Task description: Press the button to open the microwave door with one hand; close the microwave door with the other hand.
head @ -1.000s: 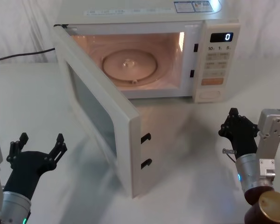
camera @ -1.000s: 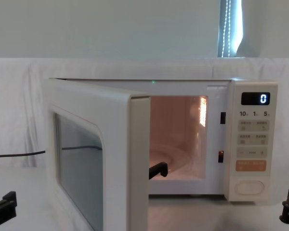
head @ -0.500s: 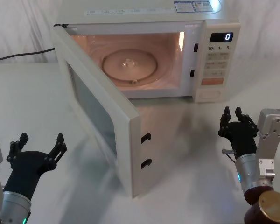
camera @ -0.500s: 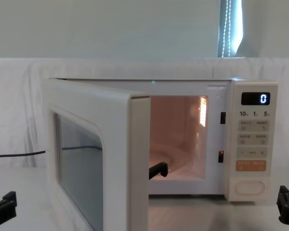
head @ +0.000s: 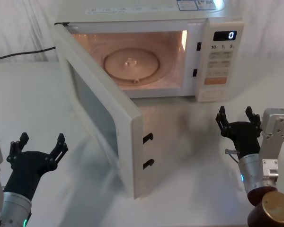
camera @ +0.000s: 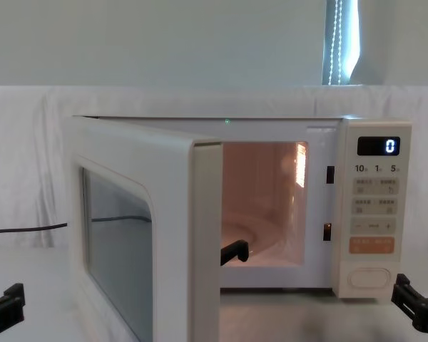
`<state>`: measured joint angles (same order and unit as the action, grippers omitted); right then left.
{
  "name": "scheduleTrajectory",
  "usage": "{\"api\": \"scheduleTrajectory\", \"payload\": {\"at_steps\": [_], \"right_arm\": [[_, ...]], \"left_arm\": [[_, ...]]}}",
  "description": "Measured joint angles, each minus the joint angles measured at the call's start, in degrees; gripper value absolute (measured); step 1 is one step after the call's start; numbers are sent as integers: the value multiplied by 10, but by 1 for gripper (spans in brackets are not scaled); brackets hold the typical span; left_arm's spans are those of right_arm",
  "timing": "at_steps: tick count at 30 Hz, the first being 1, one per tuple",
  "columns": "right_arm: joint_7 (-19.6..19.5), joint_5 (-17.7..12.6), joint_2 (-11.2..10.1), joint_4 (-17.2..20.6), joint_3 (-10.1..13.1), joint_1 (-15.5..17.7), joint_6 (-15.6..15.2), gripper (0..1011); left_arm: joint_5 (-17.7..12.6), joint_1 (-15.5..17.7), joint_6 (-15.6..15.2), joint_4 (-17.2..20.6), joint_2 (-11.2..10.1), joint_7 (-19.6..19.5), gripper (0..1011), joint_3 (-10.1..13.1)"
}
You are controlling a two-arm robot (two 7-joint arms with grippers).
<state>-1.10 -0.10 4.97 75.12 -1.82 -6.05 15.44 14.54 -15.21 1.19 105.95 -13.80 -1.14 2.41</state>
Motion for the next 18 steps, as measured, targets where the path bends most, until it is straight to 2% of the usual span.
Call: {"api": "scheduleTrajectory", "payload": {"at_steps": [3,7,12,13,14,18], "right_arm": [[0,0,0,0,0,0,0,897],[0,0,0,0,0,0,0,992],[0,0,0,0,0,0,0,1002],[0,0,0,0,0,0,0,1002],[0,0,0,0,0,0,0,1002],[0,0,0,0,0,0,0,1002]], "left_arm": [[0,0,0,0,0,0,993,0],[0,0,0,0,0,0,889,0],[0,0,0,0,0,0,769,0],[0,0,0,0,0,0,712,0],[0,0,0,0,0,0,712,0],[0,0,0,0,0,0,547,0]]}}
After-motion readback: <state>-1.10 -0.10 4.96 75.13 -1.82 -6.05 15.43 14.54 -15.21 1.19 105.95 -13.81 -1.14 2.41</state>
